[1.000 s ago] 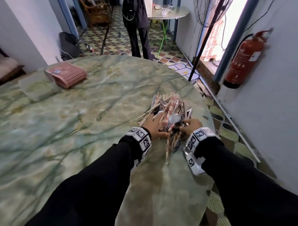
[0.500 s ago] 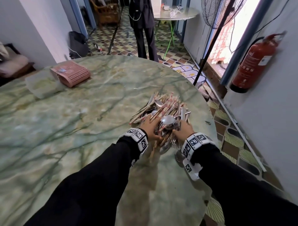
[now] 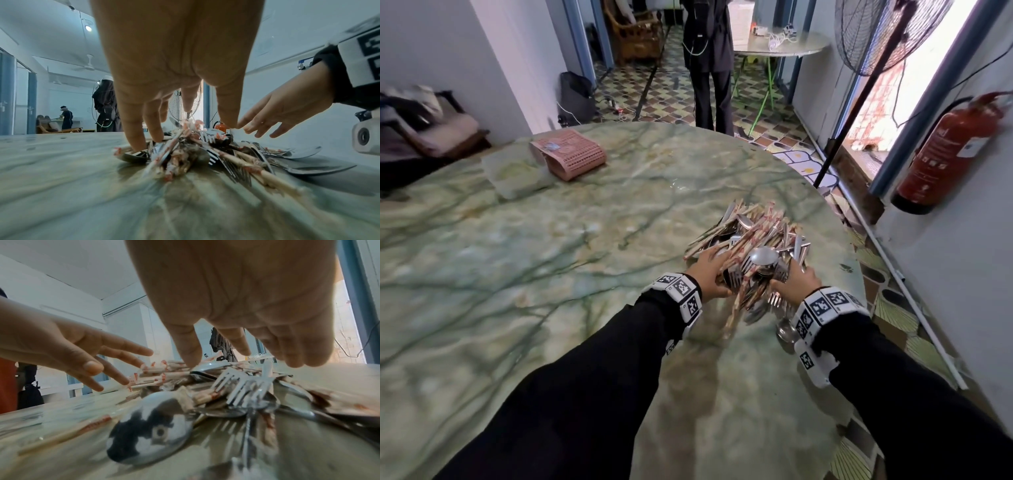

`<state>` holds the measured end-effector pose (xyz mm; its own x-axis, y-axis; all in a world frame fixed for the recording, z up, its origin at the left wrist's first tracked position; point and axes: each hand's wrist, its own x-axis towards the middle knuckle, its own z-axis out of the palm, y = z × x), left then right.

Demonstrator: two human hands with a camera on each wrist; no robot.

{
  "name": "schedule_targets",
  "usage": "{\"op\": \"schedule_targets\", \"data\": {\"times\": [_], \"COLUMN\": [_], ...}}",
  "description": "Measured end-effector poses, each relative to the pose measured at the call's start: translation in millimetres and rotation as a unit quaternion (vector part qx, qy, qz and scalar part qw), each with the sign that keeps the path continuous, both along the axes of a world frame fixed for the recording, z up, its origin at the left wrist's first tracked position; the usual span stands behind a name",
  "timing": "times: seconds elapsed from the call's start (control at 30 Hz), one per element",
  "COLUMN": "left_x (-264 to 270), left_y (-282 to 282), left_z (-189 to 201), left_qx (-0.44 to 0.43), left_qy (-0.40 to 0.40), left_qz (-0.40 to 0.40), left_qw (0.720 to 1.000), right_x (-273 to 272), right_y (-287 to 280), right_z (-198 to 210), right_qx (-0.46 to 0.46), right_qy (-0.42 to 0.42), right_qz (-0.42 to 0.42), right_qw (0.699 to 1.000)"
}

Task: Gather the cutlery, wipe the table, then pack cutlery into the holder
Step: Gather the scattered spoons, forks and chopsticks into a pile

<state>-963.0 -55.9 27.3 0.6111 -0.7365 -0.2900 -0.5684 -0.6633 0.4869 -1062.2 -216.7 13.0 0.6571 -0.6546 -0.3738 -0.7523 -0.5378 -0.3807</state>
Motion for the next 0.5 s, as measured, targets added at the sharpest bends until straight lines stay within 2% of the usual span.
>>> {"op": "schedule_targets", "data": {"times": [0.23,0.37,0.5], "left_x": [16,41,67], "left_y": [70,133,209], "left_z": [16,15,12], "left_qx": [0.006,0.050,0.071], "left_qy": [-0.025,-0.047,-0.061], "left_qz": [0.013,0.044,0.060], "left_qw": [1.000,0.997,0.994], "right_x": [17,41,74], "right_y": [49,109,183], "right_z": [28,38,38], "right_qx": [-0.084,-0.124,-0.096], "right_qy": [-0.052,-0.100,-0.103], "right_qz": [0.021,0.074,0.136], "right_qw": [0.995,0.984,0.981]}}
